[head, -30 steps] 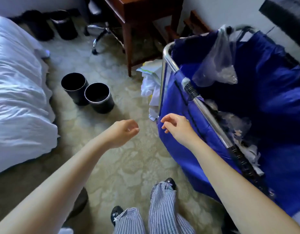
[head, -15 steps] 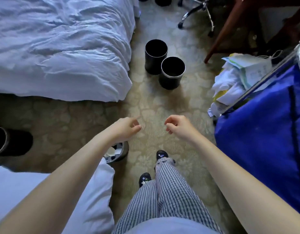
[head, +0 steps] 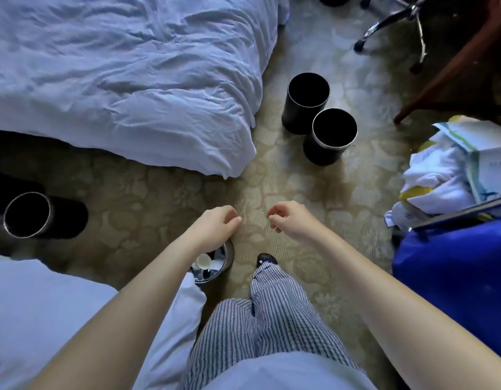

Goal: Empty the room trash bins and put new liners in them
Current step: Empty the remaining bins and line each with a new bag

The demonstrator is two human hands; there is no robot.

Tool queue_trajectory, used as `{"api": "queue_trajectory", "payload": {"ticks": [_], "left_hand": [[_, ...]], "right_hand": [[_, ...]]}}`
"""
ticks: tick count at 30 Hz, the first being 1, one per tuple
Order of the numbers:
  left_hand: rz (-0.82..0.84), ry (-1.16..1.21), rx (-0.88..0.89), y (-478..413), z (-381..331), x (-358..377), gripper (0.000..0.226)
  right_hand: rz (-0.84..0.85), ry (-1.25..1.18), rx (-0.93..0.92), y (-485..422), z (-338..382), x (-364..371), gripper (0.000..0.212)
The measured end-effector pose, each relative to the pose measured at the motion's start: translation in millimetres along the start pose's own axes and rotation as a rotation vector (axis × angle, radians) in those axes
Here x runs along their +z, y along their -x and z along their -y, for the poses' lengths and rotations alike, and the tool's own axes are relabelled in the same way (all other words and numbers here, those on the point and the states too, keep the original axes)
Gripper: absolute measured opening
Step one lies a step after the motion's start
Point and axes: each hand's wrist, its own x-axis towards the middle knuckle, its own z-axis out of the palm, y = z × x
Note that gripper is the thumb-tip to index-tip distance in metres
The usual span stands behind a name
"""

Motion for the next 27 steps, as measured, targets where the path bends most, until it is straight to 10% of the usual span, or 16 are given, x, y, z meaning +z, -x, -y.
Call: {"api": "queue_trajectory", "payload": {"ticks": [27], "left_hand": [[0.252, -0.174, 0.065, -90, 92, -73, 0.035]], "right_hand": [[-0.12, -0.307, 0.247, -80, 36, 94, 0.015]]}}
